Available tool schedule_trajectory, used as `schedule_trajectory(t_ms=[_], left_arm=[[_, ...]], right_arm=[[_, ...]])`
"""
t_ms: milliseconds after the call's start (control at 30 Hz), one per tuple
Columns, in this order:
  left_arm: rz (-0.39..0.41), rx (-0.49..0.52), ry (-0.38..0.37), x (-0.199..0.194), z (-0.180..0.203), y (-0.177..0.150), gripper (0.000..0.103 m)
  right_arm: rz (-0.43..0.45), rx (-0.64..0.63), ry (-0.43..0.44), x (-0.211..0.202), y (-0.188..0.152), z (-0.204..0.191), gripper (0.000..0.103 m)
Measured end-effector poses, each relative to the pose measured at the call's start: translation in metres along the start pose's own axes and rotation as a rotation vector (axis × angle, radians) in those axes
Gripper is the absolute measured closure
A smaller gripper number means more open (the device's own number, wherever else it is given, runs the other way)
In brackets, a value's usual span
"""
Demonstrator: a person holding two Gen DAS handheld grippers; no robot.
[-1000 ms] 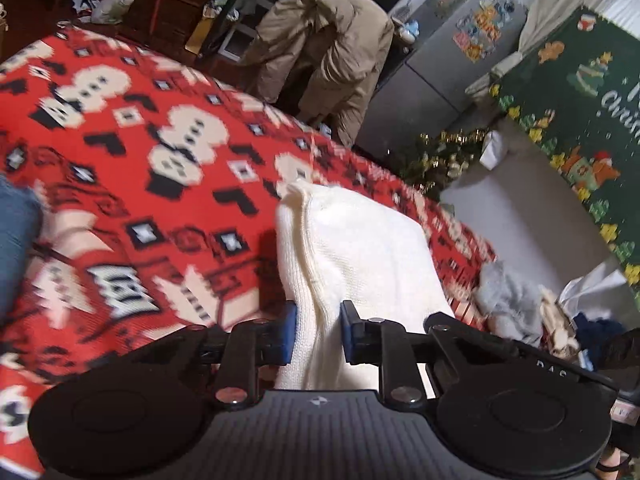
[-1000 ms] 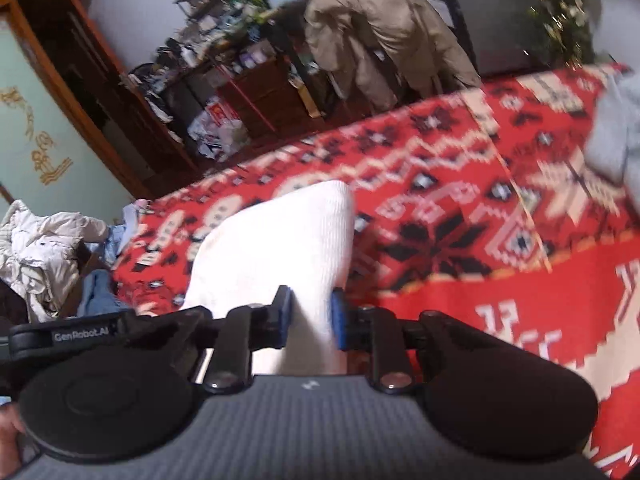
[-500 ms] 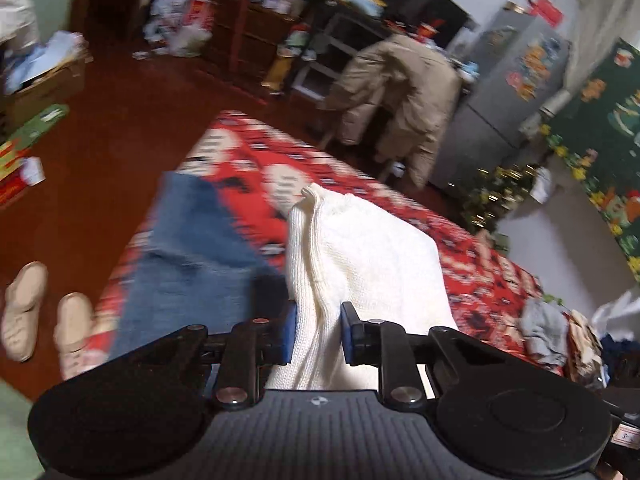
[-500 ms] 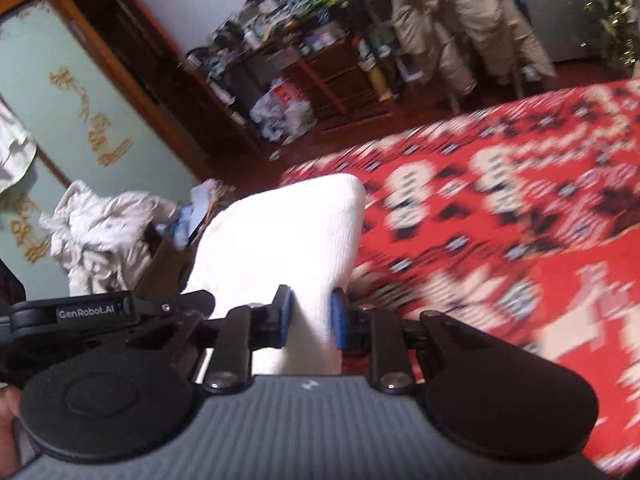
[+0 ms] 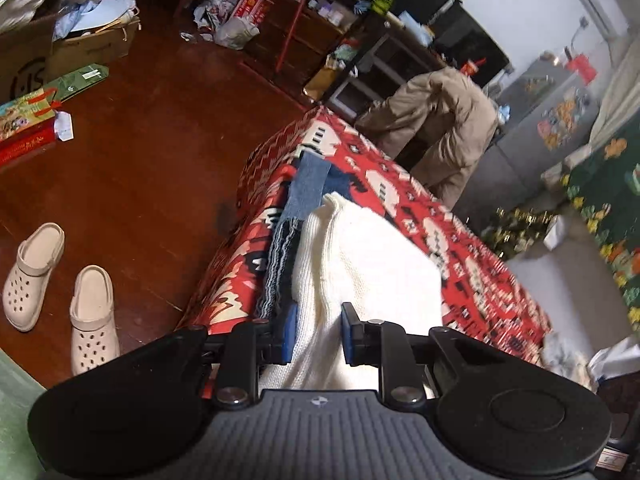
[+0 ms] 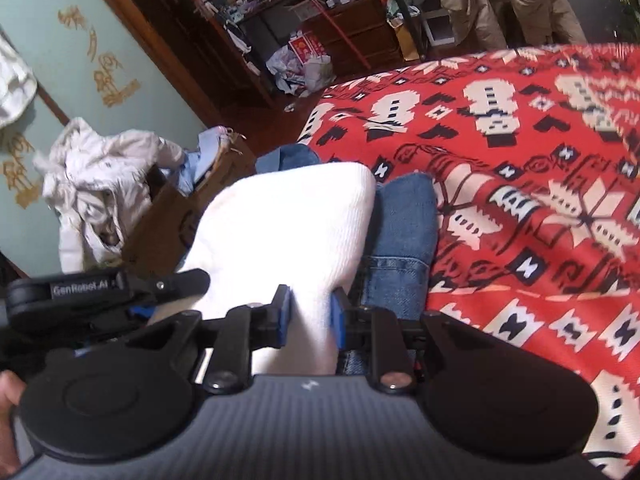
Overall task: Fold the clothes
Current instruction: 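Carry the vest with the left gripper over the folded blue jeans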
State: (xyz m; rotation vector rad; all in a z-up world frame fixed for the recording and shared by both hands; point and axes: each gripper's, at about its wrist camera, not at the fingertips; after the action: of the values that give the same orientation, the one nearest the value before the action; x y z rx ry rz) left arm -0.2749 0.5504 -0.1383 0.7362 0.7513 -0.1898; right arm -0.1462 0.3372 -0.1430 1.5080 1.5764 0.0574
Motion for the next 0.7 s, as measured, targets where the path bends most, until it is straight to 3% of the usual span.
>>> schedule_trajectory(t_ms=[100, 167, 233, 333, 533, 700], left_arm=[[0.024, 0.038, 0.013, -0.006, 0.008, 0.002, 0.081], [-0.025, 0.002, 0.028, 0.005, -0.002, 0.002, 0.081], [-0.034, -0.061, -0.013, 0.008, -0.016, 0.0, 0.078], [-0.032, -0.094, -0.009, 0.002, -0.024, 0.001, 0.063], [0.027, 0.005, 0.071, -0.005, -0.007, 0.017, 0.062], [0.021, 0.035, 0.072, 0.015, 0.007, 0.04, 0.063]], right_arm=[[0.023, -0.024, 0.013, -0.007, 0.005, -0.003, 0.08], [0.006, -0.025, 0.013, -0.002, 0.007, 0.0, 0.08], [-0.019, 0.005, 0.016, 0.006, 0.005, 0.008, 0.078], [-0.006, 0.016, 0.036, 0.005, 0.008, 0.014, 0.073], [0.043, -0.035, -0.001, 0.001, 0.025, 0.018, 0.055], [0.07, -0.103, -0.043, 0.021, 0.042, 0.012, 0.055]])
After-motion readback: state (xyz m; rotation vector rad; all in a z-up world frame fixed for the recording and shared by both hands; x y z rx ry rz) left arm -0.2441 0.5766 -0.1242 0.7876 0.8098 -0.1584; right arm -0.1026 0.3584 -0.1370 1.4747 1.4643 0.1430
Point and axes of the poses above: each gripper's, at about its wrist camera, not at the fingertips, and x roughly the way its jaws point, z to its right, y to its top, and after that the axes turned 7 degrees about y, right-handed
